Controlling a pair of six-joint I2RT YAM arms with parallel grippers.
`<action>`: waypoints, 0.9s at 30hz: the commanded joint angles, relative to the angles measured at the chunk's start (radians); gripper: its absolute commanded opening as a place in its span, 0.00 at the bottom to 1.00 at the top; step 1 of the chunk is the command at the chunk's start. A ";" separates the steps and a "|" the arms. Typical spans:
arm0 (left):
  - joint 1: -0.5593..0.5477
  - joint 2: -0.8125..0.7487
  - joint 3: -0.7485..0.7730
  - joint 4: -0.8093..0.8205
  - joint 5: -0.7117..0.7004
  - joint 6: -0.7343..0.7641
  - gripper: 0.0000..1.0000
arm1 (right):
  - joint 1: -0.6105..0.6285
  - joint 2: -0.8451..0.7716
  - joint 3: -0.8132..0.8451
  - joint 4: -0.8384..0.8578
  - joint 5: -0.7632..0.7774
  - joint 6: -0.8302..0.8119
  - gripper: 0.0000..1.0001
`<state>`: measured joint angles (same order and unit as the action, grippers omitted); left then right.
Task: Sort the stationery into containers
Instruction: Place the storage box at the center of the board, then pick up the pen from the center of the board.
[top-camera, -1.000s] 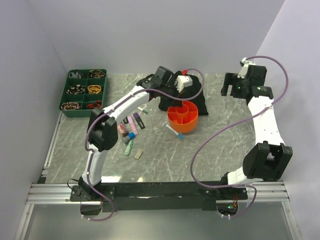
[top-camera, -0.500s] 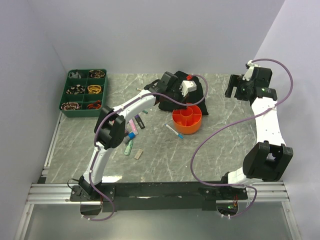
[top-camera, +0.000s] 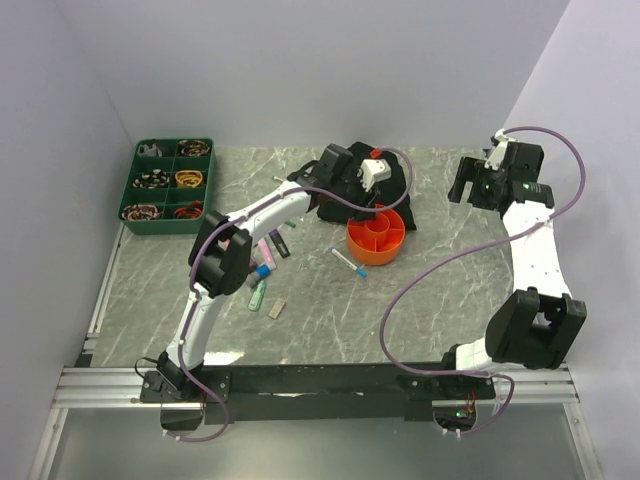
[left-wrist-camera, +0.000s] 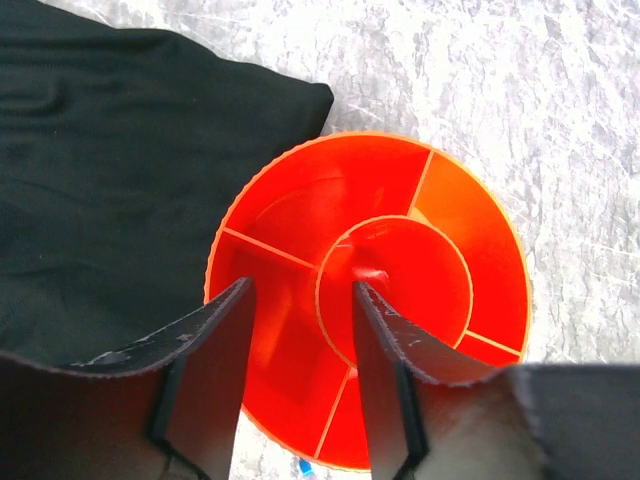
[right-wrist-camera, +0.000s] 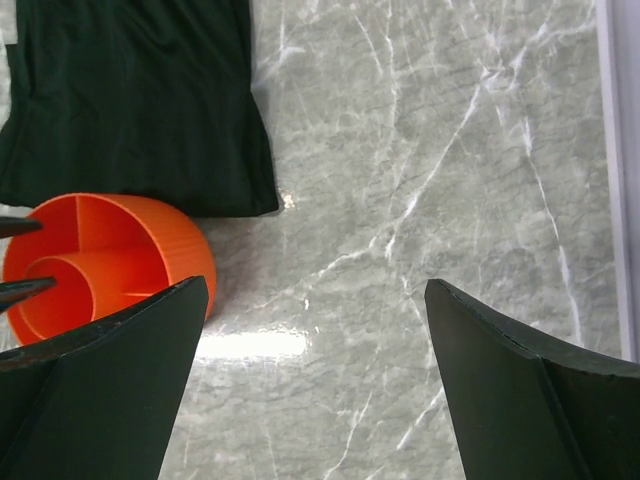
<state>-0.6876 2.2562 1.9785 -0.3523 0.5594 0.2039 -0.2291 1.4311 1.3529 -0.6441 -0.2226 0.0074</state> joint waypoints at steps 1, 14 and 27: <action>0.005 -0.056 0.060 -0.011 0.022 -0.020 0.52 | -0.006 -0.044 0.011 0.014 -0.040 0.008 0.98; 0.192 -0.431 -0.029 -0.178 -0.274 0.005 0.84 | 0.200 -0.119 -0.006 0.070 -0.092 -0.102 0.98; 0.431 -0.475 -0.359 -0.346 -0.653 -0.371 0.58 | 0.398 -0.034 0.081 0.090 -0.001 -0.060 0.97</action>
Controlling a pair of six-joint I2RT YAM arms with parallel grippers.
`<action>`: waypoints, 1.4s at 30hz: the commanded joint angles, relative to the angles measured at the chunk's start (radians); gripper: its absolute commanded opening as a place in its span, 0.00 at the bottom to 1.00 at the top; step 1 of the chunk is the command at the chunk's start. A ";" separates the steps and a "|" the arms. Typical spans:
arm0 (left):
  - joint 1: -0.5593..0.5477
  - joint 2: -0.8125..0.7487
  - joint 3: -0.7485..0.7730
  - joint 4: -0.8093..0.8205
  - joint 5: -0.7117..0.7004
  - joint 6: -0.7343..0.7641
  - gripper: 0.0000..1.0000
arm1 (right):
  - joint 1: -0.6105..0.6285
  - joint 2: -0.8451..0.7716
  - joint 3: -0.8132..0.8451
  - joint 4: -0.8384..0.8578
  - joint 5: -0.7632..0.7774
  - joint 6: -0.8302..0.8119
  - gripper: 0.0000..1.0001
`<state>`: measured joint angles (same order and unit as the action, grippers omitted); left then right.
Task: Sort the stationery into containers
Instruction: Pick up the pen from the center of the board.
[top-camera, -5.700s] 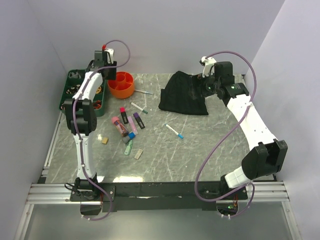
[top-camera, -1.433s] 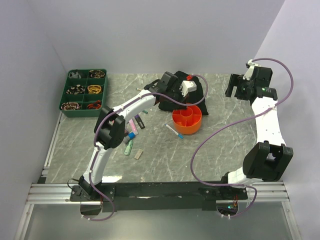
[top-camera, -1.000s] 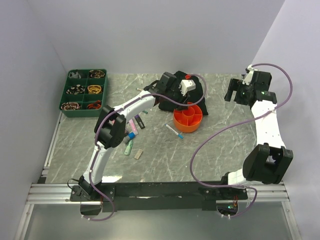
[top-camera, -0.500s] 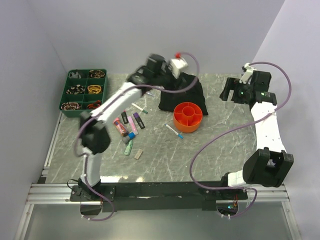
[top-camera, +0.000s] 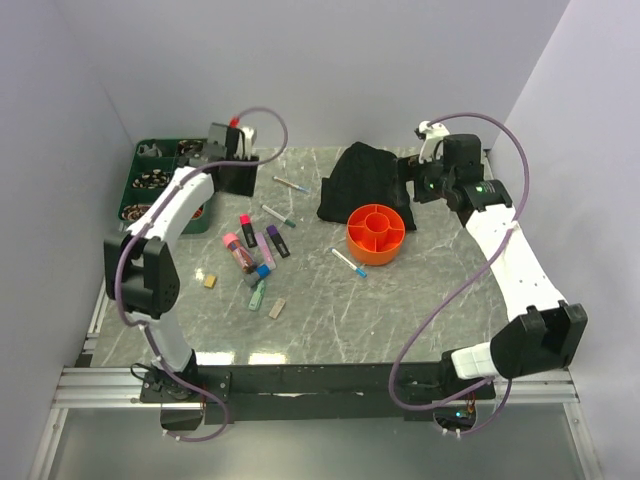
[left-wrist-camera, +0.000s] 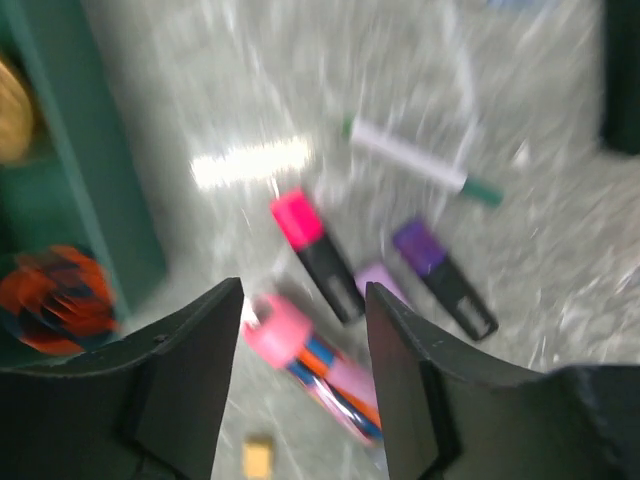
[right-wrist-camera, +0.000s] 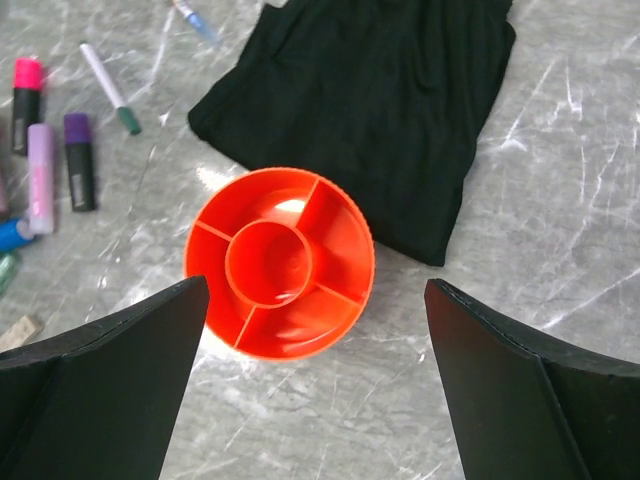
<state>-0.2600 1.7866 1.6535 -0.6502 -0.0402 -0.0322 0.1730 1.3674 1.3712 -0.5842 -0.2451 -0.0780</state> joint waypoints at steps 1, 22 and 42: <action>0.013 0.003 -0.035 -0.048 -0.043 -0.152 0.56 | -0.006 0.035 0.066 0.027 0.017 0.027 0.97; 0.102 0.329 0.109 -0.051 0.135 -0.218 0.48 | -0.006 0.004 -0.012 0.015 0.020 0.012 0.98; 0.051 0.387 0.043 -0.062 0.063 -0.242 0.49 | -0.007 0.002 -0.026 0.021 0.021 0.012 0.98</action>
<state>-0.1940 2.1731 1.7054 -0.7158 0.0360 -0.2546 0.1696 1.4006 1.3453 -0.5877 -0.2256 -0.0647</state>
